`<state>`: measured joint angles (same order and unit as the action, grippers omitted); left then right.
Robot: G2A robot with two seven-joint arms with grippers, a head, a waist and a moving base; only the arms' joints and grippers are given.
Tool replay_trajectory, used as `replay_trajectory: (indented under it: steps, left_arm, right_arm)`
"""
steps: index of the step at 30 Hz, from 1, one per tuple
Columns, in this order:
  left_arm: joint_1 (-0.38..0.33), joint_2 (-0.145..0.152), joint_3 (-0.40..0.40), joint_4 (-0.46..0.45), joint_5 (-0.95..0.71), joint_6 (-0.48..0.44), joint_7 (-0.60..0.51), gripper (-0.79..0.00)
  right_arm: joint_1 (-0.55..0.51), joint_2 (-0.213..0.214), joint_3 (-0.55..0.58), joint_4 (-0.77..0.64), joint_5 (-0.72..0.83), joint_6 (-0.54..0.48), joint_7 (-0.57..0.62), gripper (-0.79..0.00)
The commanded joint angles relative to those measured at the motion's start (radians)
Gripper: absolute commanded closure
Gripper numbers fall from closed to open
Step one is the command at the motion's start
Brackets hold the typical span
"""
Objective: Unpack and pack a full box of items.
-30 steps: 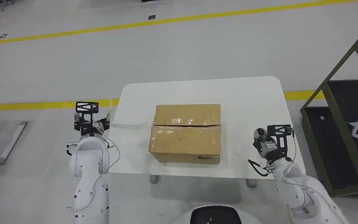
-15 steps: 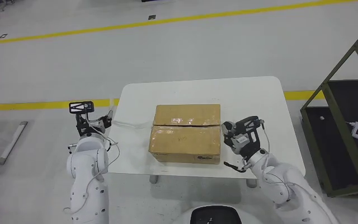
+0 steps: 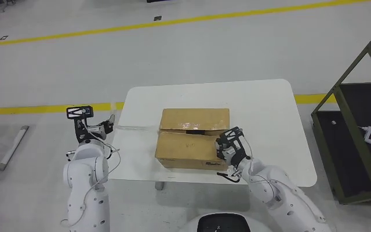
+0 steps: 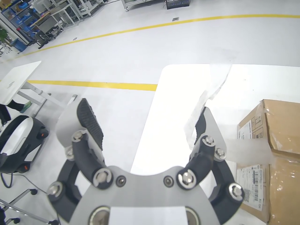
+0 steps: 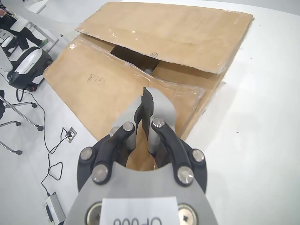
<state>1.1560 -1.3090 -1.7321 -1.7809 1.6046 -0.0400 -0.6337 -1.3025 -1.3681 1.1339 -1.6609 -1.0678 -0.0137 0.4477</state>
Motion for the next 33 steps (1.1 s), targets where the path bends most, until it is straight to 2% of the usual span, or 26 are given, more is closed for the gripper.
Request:
replay_trajectory:
  steps: [1, 14, 23, 28, 33]
  left_arm:
    - [0.000, 0.001, -0.004, -0.004, -0.004, -0.001, 0.004, -0.785]
    - [-0.043, 0.007, -0.012, -0.016, -0.038, 0.025, 0.021, -0.785]
    - [-0.049, 0.016, -0.023, -0.026, -0.008, 0.007, 0.025, -0.785]
    - [-0.042, 0.023, -0.014, -0.055, 0.029, -0.050, 0.022, -0.785]
    - [-0.022, 0.023, 0.065, -0.102, 0.016, -0.127, 0.016, -0.785]
  right_arm:
    - [0.002, 0.000, 0.000, 0.004, 0.000, 0.002, 0.001, 0.000]
    - [0.002, 0.003, 0.016, -0.021, 0.008, 0.001, 0.005, 0.000]
    - [-0.006, 0.005, 0.024, -0.033, 0.011, 0.007, 0.002, 0.000]
    - [-0.019, 0.008, 0.043, -0.075, 0.025, 0.014, -0.007, 0.000]
    - [-0.050, 0.014, 0.086, -0.141, 0.036, 0.023, -0.027, 0.000]
